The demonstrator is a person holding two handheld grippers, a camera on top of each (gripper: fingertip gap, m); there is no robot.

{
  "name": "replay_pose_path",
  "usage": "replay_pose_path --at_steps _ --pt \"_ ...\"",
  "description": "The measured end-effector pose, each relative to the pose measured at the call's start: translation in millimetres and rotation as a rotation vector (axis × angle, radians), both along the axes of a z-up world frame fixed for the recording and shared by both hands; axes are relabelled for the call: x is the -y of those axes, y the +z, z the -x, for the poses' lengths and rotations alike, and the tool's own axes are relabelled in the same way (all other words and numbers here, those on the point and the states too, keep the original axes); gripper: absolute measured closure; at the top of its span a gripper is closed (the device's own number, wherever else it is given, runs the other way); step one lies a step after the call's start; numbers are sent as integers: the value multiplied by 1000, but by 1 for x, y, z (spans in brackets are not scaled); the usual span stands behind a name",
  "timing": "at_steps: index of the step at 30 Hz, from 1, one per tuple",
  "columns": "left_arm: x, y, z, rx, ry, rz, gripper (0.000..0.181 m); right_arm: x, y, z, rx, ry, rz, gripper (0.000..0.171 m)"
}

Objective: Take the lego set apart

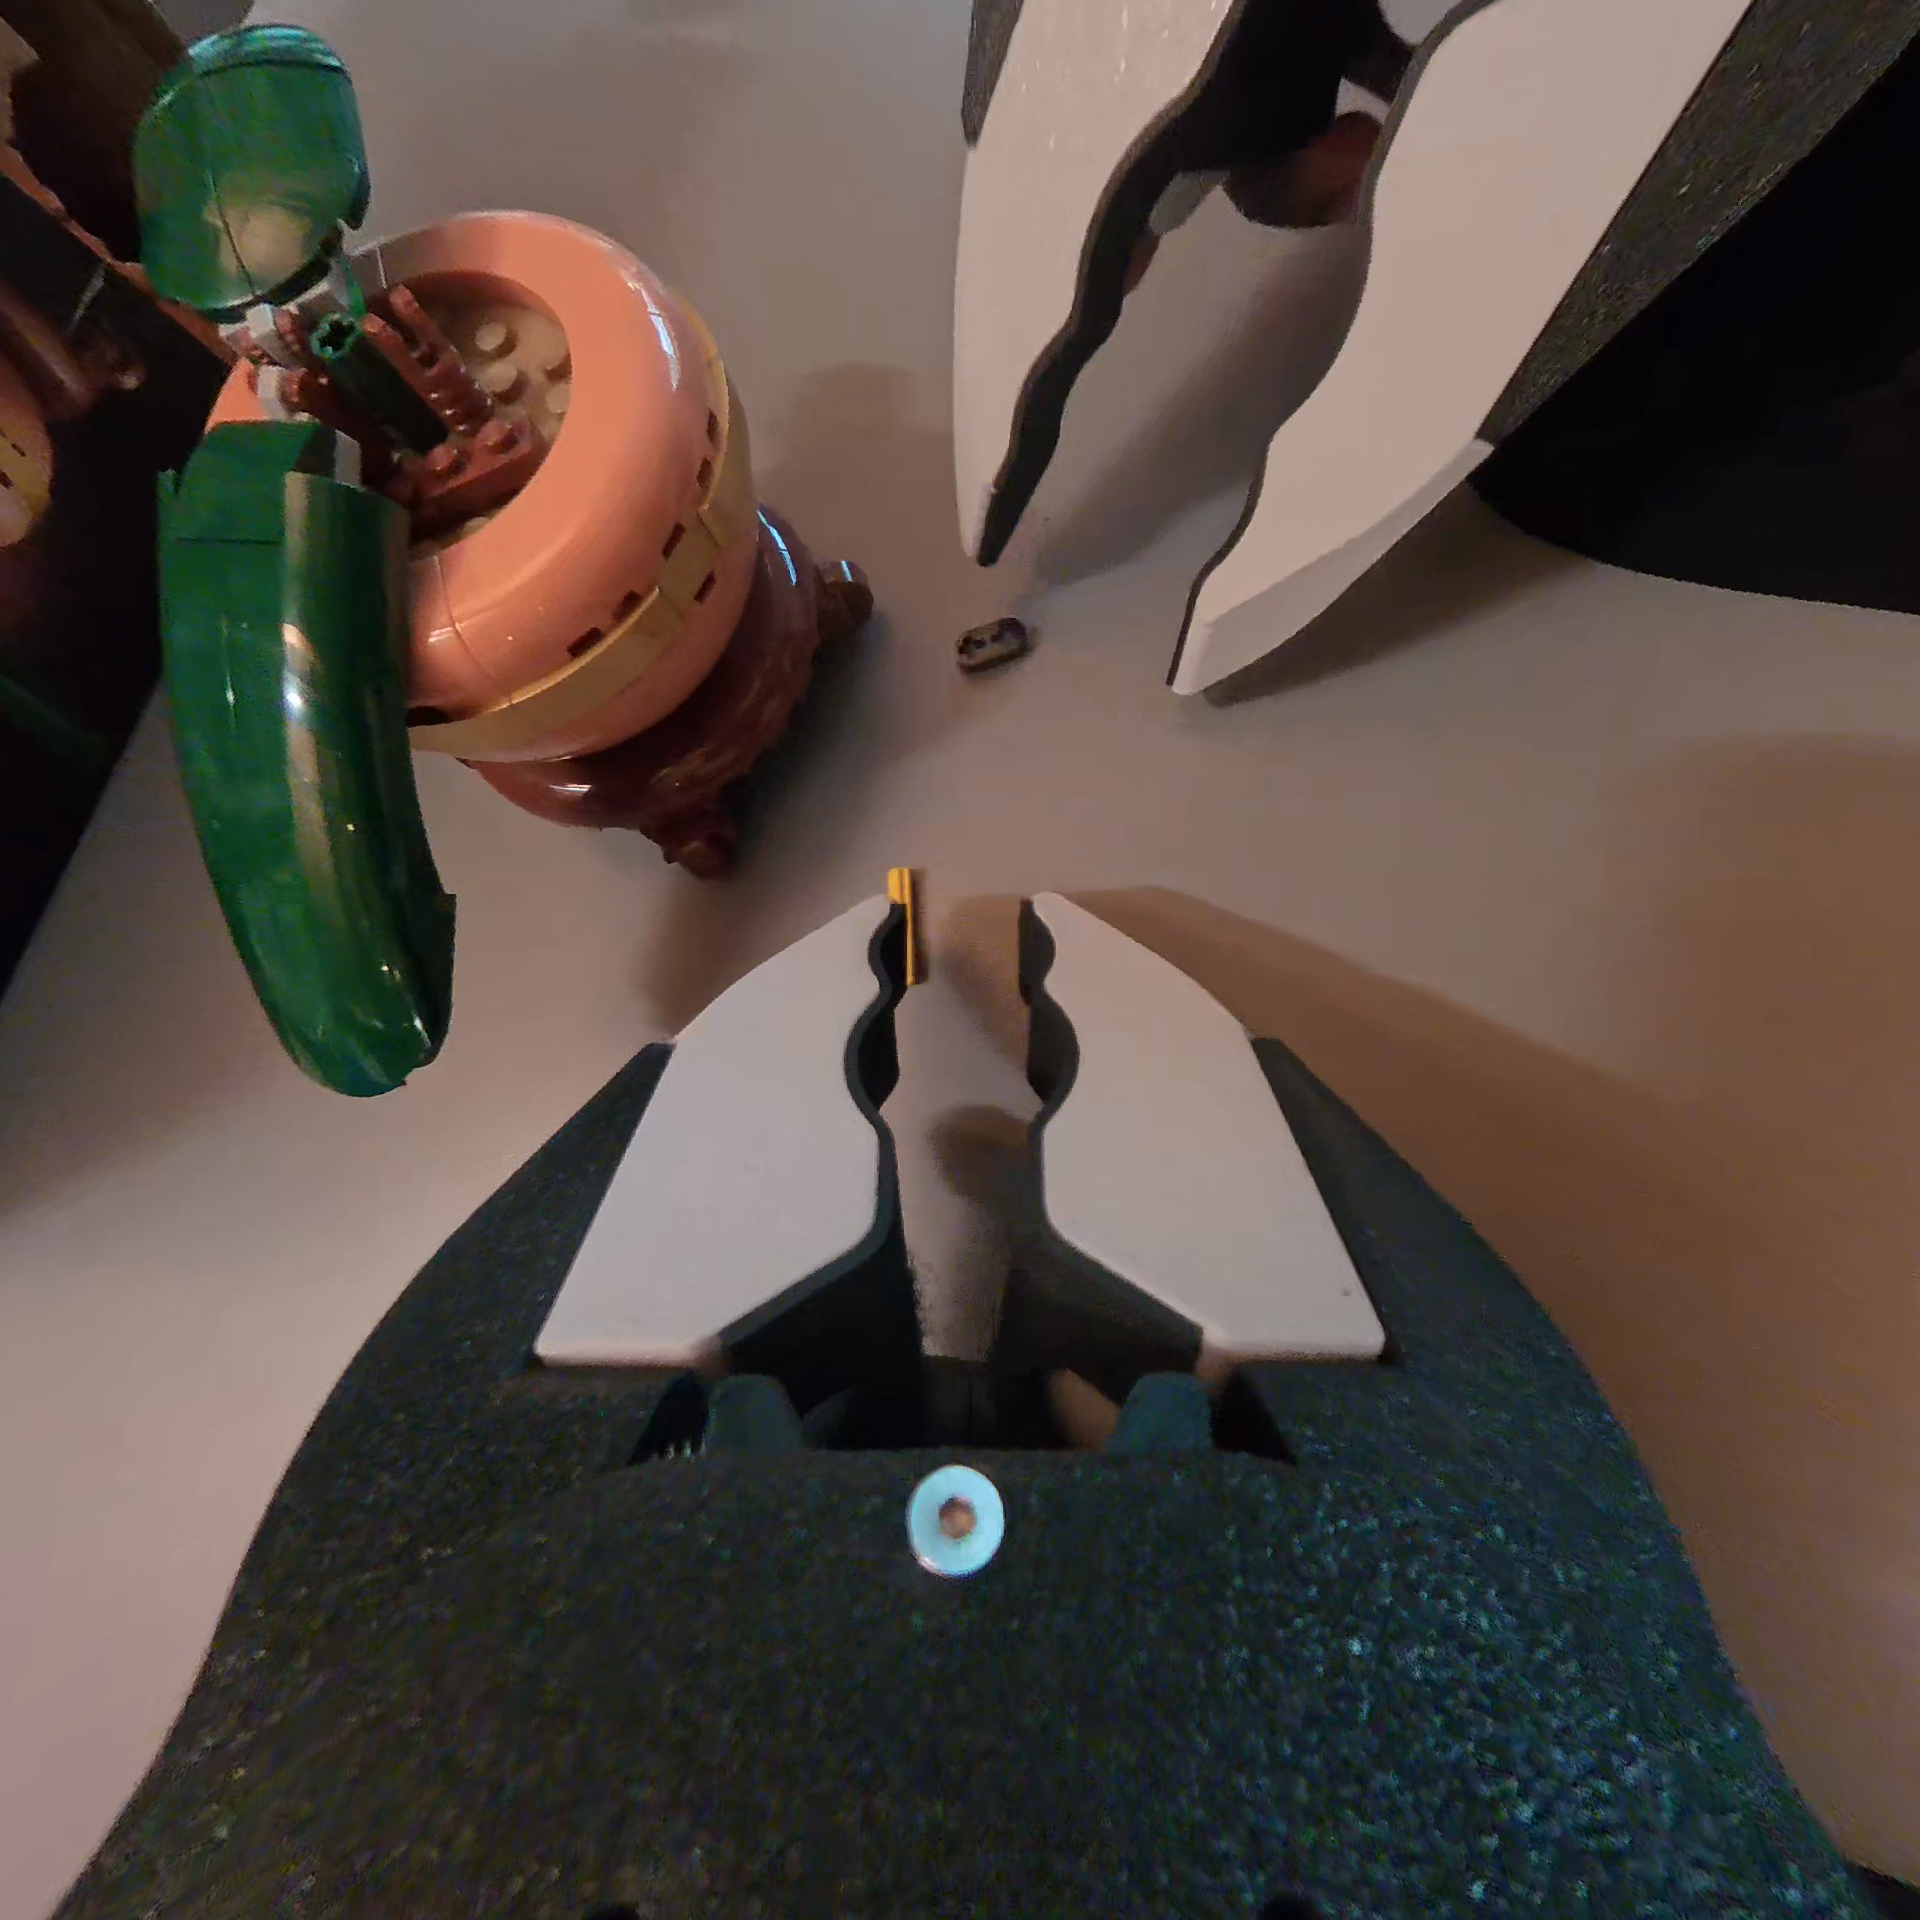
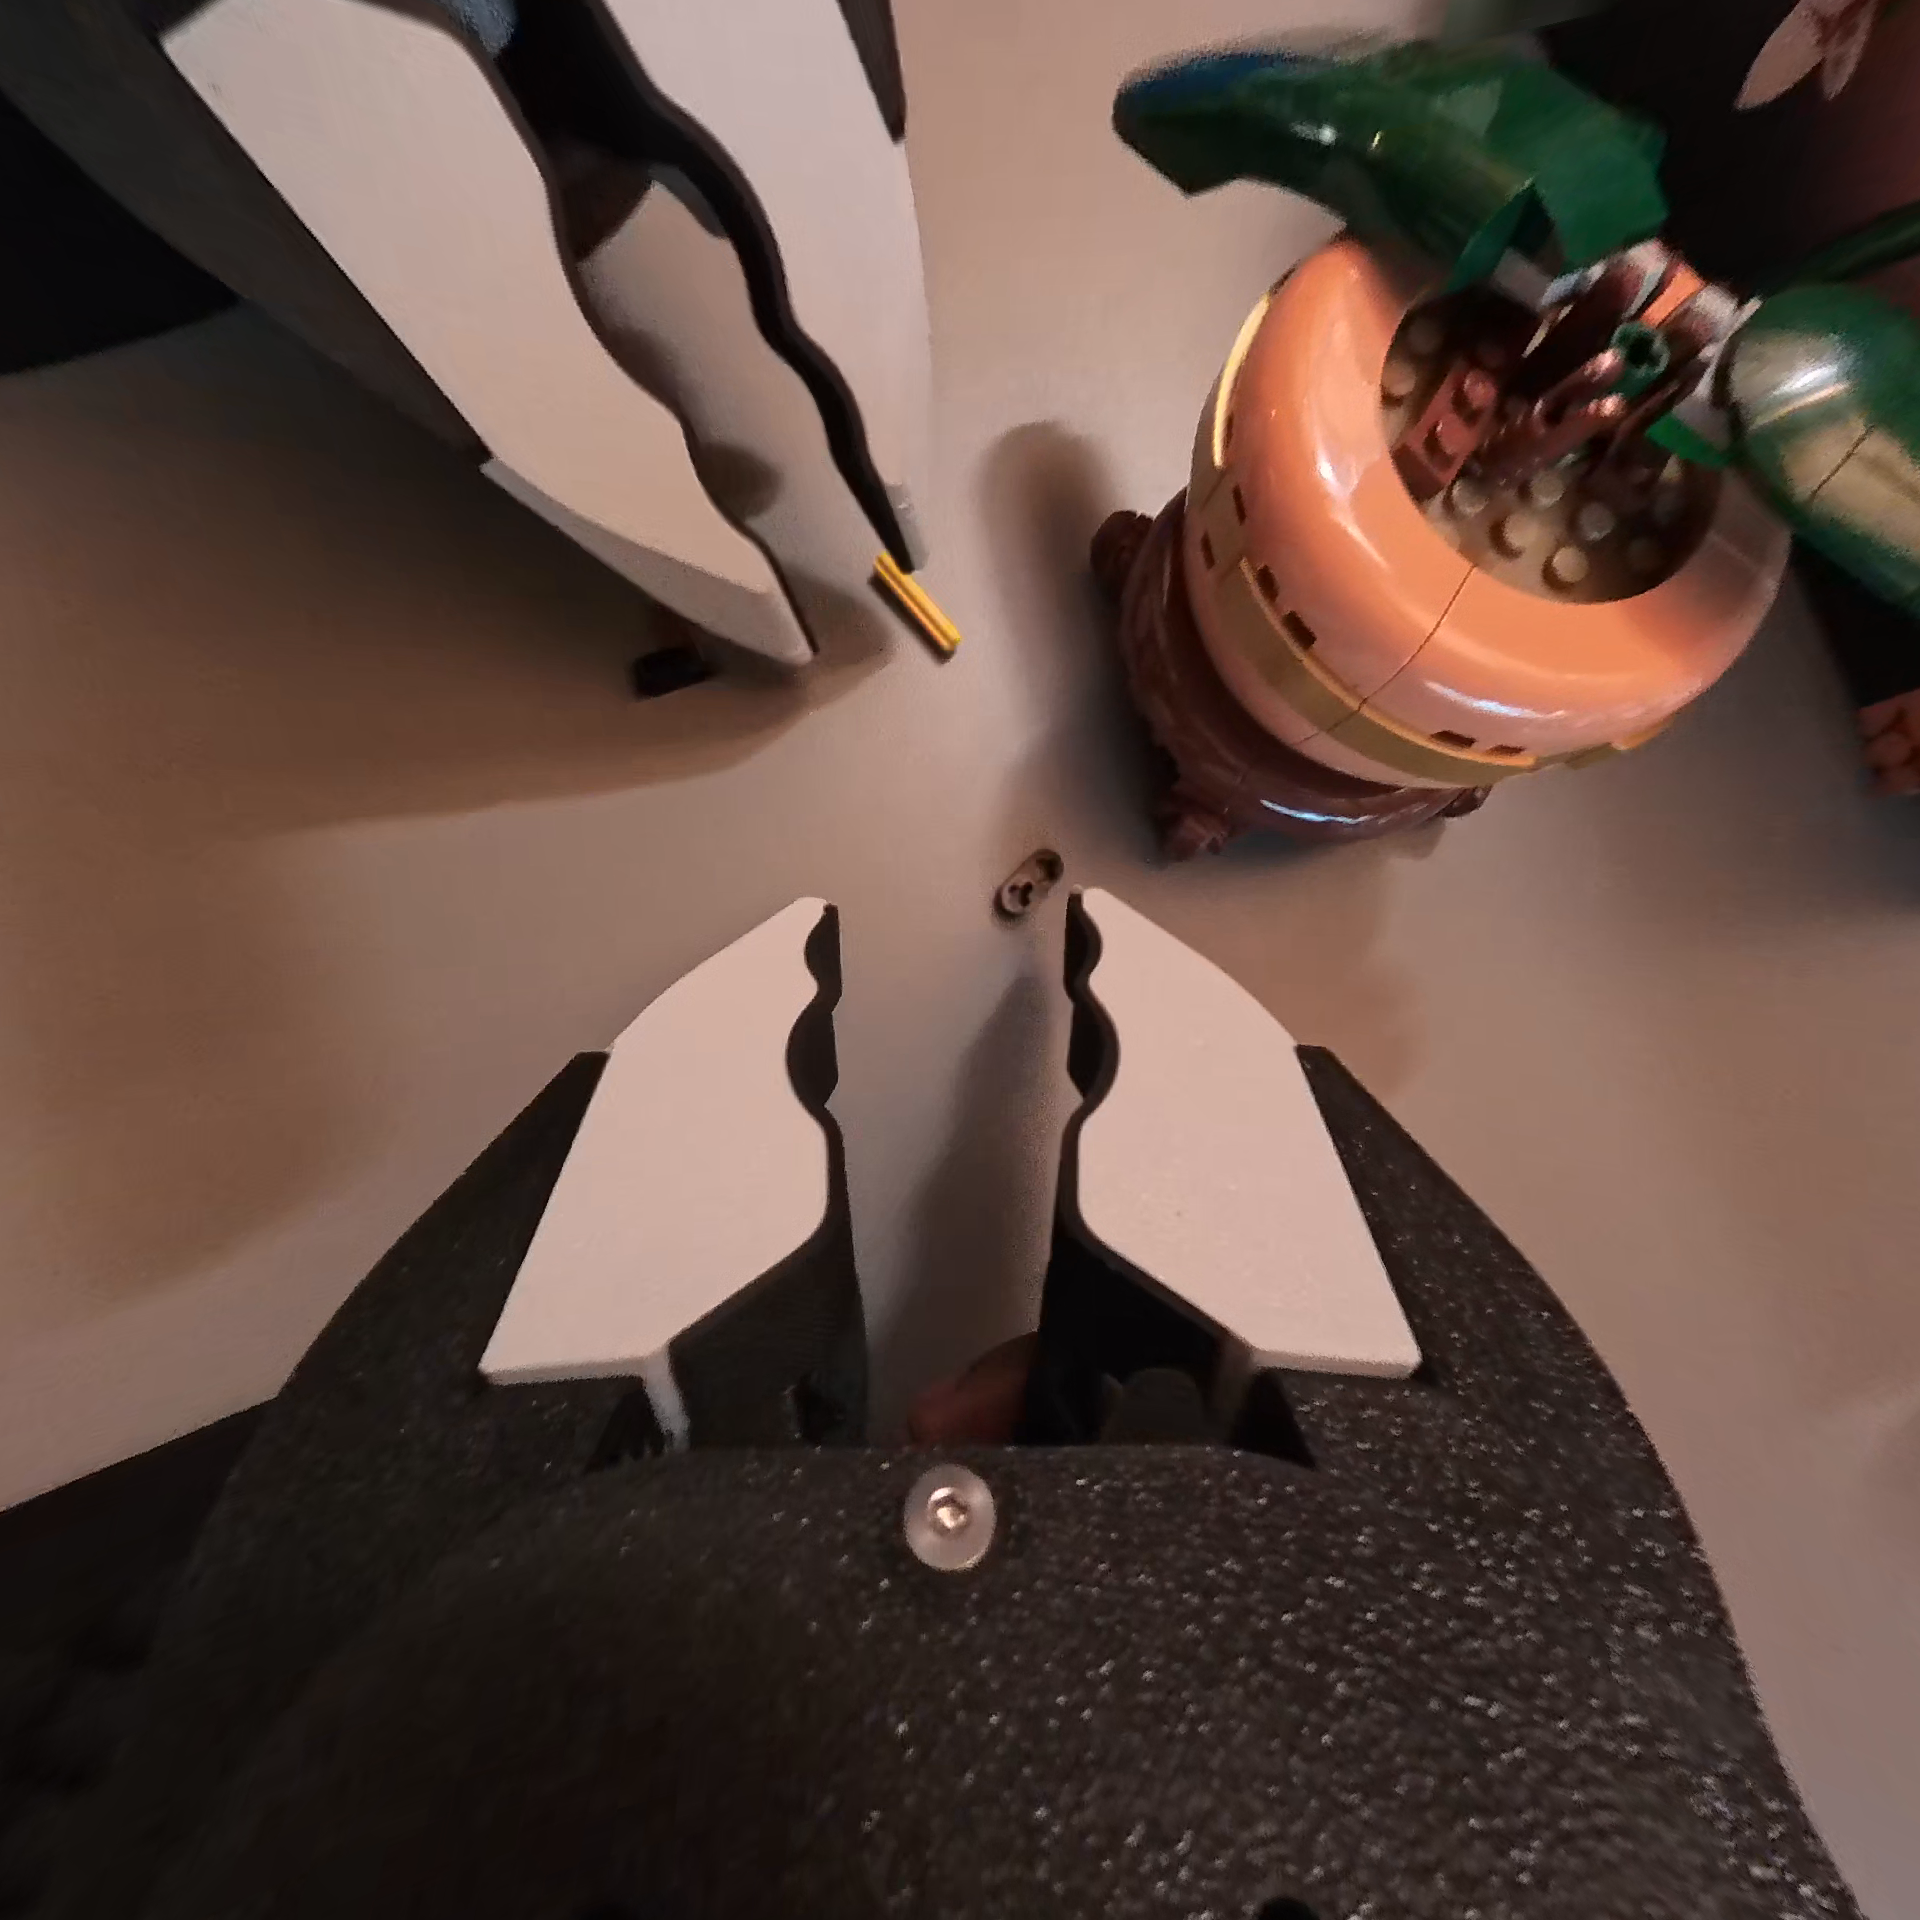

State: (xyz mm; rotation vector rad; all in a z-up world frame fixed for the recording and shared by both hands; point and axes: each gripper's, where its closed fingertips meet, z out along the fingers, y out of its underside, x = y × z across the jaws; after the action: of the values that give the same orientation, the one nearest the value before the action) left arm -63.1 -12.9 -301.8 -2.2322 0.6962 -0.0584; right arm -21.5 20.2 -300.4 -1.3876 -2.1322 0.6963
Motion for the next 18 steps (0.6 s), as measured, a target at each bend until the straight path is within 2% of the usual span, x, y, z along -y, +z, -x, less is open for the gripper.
replay_pose_path --at_steps 3,6,11,14,18 --pt "1 2 0 0 -1 -11 139 2 12 -5 -54 -4 -6 130" --pt "6 6 2 -14 -29 -12 130 4 24 -22 -75 -19 37 130" --pt "40 10 -9 -1 -219 81 146 28 27 -40 -42 52 126 132" --pt "37 6 -13 -38 -240 48 144 43 18 -27 -13 113 97 132" --pt "35 -7 -13 -72 -251 66 150 60 7 0 11 185 49 133"
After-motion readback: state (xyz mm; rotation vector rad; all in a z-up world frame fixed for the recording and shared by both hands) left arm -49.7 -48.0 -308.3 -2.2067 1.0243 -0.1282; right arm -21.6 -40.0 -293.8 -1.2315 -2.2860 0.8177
